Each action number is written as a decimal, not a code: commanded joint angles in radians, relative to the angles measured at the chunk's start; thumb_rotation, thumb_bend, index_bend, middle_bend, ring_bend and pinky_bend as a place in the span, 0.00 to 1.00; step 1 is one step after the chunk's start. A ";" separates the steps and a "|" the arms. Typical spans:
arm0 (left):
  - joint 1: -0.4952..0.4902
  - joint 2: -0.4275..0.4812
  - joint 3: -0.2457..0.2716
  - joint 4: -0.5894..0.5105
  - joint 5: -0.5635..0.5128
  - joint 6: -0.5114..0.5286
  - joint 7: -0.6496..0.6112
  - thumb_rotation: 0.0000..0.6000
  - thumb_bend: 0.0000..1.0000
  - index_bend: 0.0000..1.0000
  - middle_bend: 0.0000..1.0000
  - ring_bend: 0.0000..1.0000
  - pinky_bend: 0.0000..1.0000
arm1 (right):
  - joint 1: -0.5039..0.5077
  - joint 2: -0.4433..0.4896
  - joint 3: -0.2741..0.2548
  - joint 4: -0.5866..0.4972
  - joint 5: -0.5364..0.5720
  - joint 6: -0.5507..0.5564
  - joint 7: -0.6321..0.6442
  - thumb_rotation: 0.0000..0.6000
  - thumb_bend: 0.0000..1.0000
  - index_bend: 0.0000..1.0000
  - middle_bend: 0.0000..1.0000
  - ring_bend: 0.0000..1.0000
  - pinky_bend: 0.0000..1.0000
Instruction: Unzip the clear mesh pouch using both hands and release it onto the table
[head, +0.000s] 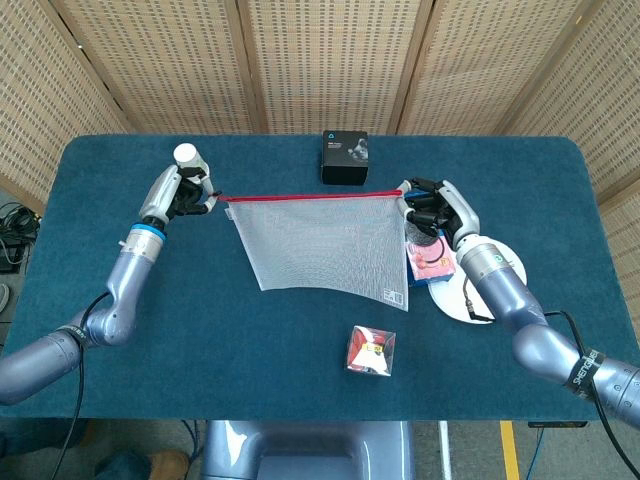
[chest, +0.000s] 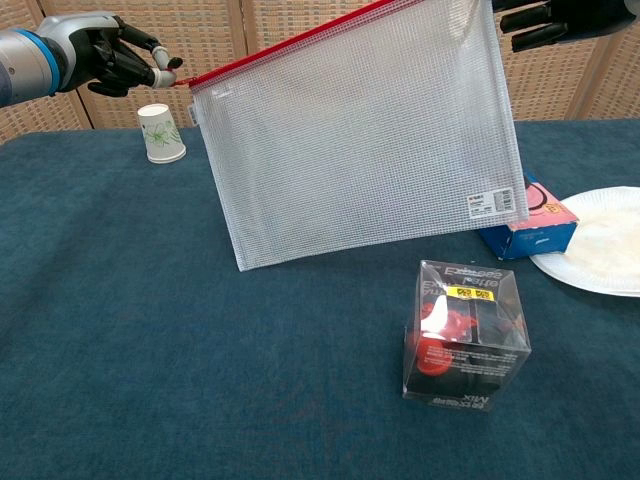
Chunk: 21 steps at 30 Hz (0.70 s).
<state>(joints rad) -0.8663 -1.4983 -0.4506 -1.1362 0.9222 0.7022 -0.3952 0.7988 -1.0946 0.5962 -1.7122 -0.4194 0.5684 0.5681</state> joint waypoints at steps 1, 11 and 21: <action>0.000 -0.001 -0.002 -0.001 0.000 -0.002 -0.006 1.00 0.82 0.77 0.95 0.96 1.00 | 0.003 -0.001 -0.003 0.002 0.000 0.000 -0.001 1.00 0.67 0.63 0.89 0.90 1.00; 0.018 0.032 0.014 -0.029 0.097 0.024 -0.030 1.00 0.00 0.00 0.91 0.94 1.00 | 0.022 -0.009 -0.089 0.016 -0.071 0.105 -0.131 1.00 0.02 0.00 0.85 0.90 1.00; 0.050 0.117 0.030 -0.109 0.123 0.084 0.044 1.00 0.00 0.00 0.90 0.92 1.00 | -0.045 0.034 -0.132 -0.047 -0.136 0.218 -0.188 1.00 0.02 0.00 0.85 0.90 1.00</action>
<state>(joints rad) -0.8254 -1.3990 -0.4279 -1.2279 1.0420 0.7734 -0.3706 0.7705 -1.0737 0.4717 -1.7444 -0.5392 0.7735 0.3827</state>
